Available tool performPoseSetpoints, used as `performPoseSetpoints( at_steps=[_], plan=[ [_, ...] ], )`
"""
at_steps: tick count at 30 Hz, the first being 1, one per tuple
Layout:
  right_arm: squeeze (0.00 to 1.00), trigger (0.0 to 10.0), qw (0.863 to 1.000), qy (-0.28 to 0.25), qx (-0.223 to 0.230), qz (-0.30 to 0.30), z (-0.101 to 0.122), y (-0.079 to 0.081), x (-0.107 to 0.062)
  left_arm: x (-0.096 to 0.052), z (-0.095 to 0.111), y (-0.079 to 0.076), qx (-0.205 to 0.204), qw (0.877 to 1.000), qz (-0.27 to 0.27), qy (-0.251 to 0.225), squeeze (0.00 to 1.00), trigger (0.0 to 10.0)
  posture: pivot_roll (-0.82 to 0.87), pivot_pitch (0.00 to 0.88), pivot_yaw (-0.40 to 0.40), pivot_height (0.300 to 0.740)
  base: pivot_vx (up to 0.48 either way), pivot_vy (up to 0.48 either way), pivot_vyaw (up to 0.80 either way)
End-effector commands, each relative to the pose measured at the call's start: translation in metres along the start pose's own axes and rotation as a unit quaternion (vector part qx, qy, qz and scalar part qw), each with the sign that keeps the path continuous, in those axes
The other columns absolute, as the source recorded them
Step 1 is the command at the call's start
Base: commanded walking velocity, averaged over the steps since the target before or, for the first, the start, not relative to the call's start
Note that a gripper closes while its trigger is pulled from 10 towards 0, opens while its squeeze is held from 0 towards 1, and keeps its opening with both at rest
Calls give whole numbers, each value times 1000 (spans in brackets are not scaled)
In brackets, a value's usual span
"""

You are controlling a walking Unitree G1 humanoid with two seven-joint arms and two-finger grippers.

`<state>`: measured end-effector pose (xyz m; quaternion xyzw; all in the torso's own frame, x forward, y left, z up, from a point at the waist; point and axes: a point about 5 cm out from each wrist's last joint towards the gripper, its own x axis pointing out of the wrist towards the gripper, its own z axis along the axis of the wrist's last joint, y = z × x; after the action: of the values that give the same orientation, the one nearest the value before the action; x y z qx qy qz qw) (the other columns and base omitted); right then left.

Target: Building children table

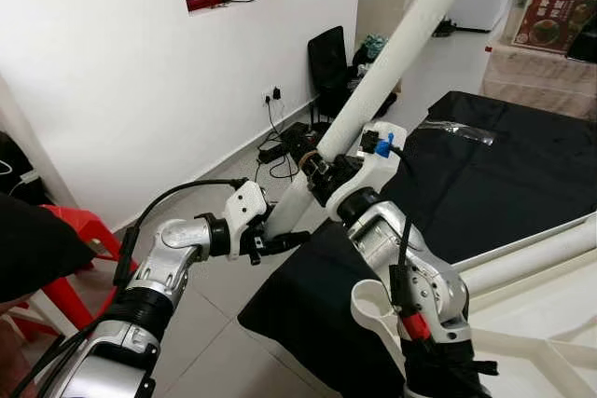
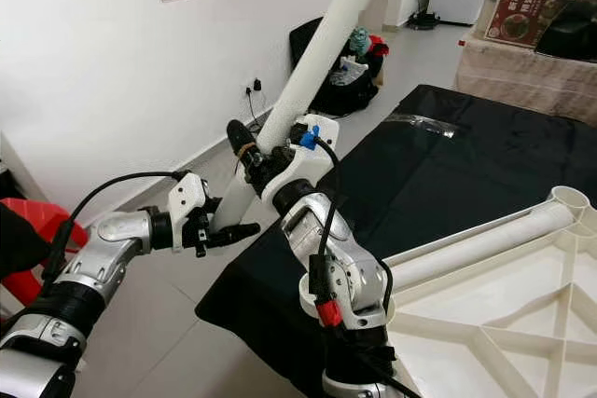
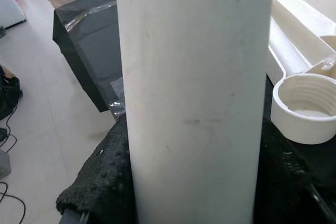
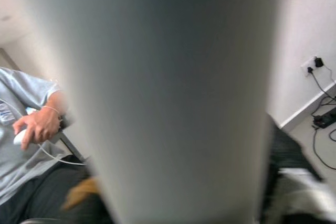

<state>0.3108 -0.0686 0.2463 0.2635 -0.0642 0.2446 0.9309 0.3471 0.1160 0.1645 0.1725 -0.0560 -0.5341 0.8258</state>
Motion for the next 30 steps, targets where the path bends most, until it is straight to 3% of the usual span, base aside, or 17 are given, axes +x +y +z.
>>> performPoseSetpoints(
  at_steps=[1, 2, 3, 6, 18, 19, 20, 27, 30],
  plan=[
    [0, 0, 999, -15, 29, -24, 1, 0, 2, 4, 3, -11, 37, 998, -55, -4, 0, 7490, -2, 0, 4, 740, 0, 0, 0],
    [0, 0, 999, -15, 29, -24, 1, 0, 2, 4, 3, -11, 37, 998, -55, -4, 0, 7490, -2, 0, 4, 740, 0, 0, 0],
    [0, 0, 999, -17, 30, -24, 1, 0, 2, 4, 3, -12, 38, 998, -57, -5, 0, 9608, -2, 0, 4, 740, 0, 0, 0],
    [0, 0, 999, -17, 34, -22, 2, 1, 3, 4, 3, -12, 40, 998, -58, -5, 0, 10000, -3, 0, 6, 740, 0, 0, 0],
    [0, 0, 999, -3, 50, -17, -6, 6, -1, 5, 5, -6, 45, 998, -52, -2, 0, 10000, -1, 0, 11, 740, 0, 0, 0],
    [0, 0, 999, -4, 48, -21, -7, 5, -1, 5, 7, -5, 39, 998, -43, -15, 592, 10000, 0, 0, 10, 740, 0, 0, 0],
    [0, 0, 999, -7, 42, -28, -6, 2, -1, 4, 9, -4, 33, 998, -42, -24, 1000, 10000, 1, 0, 10, 740, 0, 0, 0],
    [0, 0, 998, -21, 11, -57, 2, -12, -2, 0, 15, -3, 33, 998, -37, -43, 1000, 10000, 8, 0, 6, 740, 0, 0, 0],
    [0, 0, 996, -34, -43, -78, 15, -29, -3, -6, 19, 0, 31, 998, -13, -58, 1000, 10000, 11, 0, 4, 740, 0, 0, 0]
  ],
)
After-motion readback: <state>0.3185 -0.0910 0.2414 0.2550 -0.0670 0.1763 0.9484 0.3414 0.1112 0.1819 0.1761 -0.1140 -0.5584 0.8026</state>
